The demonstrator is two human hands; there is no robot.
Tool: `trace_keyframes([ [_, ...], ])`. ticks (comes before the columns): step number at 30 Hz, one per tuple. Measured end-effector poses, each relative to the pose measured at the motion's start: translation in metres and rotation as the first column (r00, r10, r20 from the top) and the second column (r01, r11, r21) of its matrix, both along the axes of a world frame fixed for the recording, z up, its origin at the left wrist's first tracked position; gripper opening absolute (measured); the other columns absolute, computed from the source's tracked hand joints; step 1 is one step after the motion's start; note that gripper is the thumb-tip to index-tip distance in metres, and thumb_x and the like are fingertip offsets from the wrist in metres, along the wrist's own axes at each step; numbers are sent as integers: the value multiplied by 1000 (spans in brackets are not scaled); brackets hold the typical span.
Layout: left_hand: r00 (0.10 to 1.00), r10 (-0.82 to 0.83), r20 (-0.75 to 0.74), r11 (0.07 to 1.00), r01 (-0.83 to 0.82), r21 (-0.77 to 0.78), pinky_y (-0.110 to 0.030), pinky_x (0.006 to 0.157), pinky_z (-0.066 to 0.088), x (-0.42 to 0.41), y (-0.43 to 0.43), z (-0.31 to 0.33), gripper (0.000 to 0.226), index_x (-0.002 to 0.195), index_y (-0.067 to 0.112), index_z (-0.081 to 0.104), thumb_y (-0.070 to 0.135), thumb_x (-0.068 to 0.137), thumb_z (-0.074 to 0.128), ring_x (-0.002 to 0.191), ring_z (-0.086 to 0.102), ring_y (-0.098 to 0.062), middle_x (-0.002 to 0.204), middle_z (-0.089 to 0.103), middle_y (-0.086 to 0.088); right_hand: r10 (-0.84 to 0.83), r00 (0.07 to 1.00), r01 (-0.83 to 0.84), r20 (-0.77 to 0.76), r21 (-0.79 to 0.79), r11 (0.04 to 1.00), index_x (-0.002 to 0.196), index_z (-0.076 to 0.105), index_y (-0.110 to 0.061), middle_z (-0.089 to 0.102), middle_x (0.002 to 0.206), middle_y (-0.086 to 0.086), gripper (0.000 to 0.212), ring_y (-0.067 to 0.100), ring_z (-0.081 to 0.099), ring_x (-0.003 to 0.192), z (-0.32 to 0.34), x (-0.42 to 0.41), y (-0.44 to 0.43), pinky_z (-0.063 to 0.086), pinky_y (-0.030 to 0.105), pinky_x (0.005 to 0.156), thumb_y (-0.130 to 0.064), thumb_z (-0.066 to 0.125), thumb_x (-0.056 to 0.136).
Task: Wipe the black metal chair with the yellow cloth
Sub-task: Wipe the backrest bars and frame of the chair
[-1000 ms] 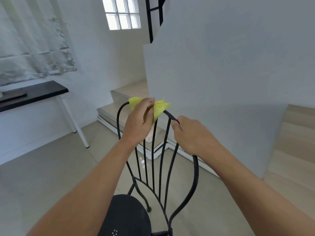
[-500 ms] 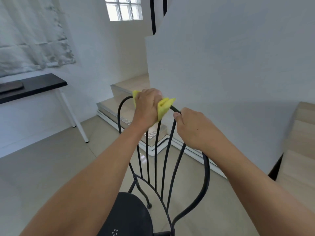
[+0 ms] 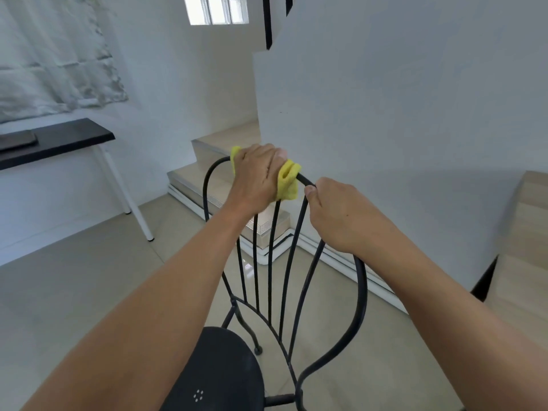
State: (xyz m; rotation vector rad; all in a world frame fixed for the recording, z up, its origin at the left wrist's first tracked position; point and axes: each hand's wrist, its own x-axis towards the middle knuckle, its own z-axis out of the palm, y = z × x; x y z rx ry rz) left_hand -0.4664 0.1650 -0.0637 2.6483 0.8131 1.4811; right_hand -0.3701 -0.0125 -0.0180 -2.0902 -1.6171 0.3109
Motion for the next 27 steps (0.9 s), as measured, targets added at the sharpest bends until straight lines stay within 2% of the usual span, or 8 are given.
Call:
trace_keyframes([
  [3, 987, 144, 67, 974, -129, -185, -40, 63, 31, -12, 27, 5, 34, 60, 22, 36, 29, 93, 32, 60, 39, -23, 54, 33, 10, -5, 1000, 5, -11, -1, 1000, 73, 34, -19, 46, 73, 1, 39, 15, 42, 59, 0, -1, -1, 28, 28, 50, -34, 26, 108],
  [8, 1000, 0, 13, 999, 0, -38, -31, 70, 20, 13, -13, 0, 33, 62, 23, 33, 16, 94, 37, 64, 34, -18, 56, 29, 10, -13, 1000, 13, -5, -8, 1000, 73, 33, -19, 46, 74, 2, 39, 14, 41, 60, 0, -1, -1, 28, 28, 50, -33, 26, 108],
  [10, 998, 58, 14, 998, -58, -16, -30, 66, 20, 4, 7, -2, 34, 60, 27, 30, 21, 94, 36, 62, 36, -21, 56, 28, 9, -10, 1000, 10, 16, -11, 1000, 73, 34, -18, 46, 73, 2, 39, 15, 41, 60, 1, -1, 0, 28, 28, 50, -33, 26, 108],
  [14, 970, 232, 71, 937, -204, -285, -39, 64, 34, -20, 48, 1, 36, 56, 28, 29, 30, 92, 27, 65, 50, -31, 58, 40, 2, -11, 1000, 11, 19, -13, 1000, 73, 34, -17, 46, 72, 2, 40, 15, 41, 58, 0, -1, 1, 28, 27, 50, -33, 25, 108],
  [17, 977, 211, 25, 962, -203, -183, -40, 71, 34, 0, 19, 3, 32, 58, 23, 33, 19, 90, 32, 70, 50, -31, 56, 35, 9, -9, 1000, 9, 28, -18, 1000, 74, 36, -16, 48, 73, 3, 40, 16, 43, 59, 1, -3, 2, 30, 28, 51, -34, 24, 108],
  [20, 1000, 26, 17, 997, -25, -75, -34, 71, 26, 7, 4, -1, 34, 64, 19, 37, 24, 97, 30, 67, 37, -20, 58, 34, 9, -13, 999, 14, 52, -26, 1000, 76, 38, -15, 50, 73, 3, 40, 16, 44, 59, 2, -2, 0, 31, 29, 51, -34, 23, 108],
  [23, 989, 134, 63, 983, -125, -131, -42, 63, 39, -17, 38, -2, 40, 62, 16, 39, 36, 93, 20, 63, 42, -26, 58, 42, -3, -14, 998, 16, 69, -37, 999, 76, 39, -13, 50, 72, 4, 41, 16, 44, 58, 3, -4, 0, 30, 29, 50, -34, 24, 108],
  [27, 955, 297, 10, 920, -283, -271, -40, 75, 35, -22, 44, 5, 40, 65, 17, 40, 30, 98, 23, 77, 52, -34, 61, 43, 2, -13, 997, 17, 80, -42, 999, 75, 38, -14, 49, 70, 2, 41, 15, 42, 57, 4, -5, 0, 30, 28, 50, -34, 23, 108],
])
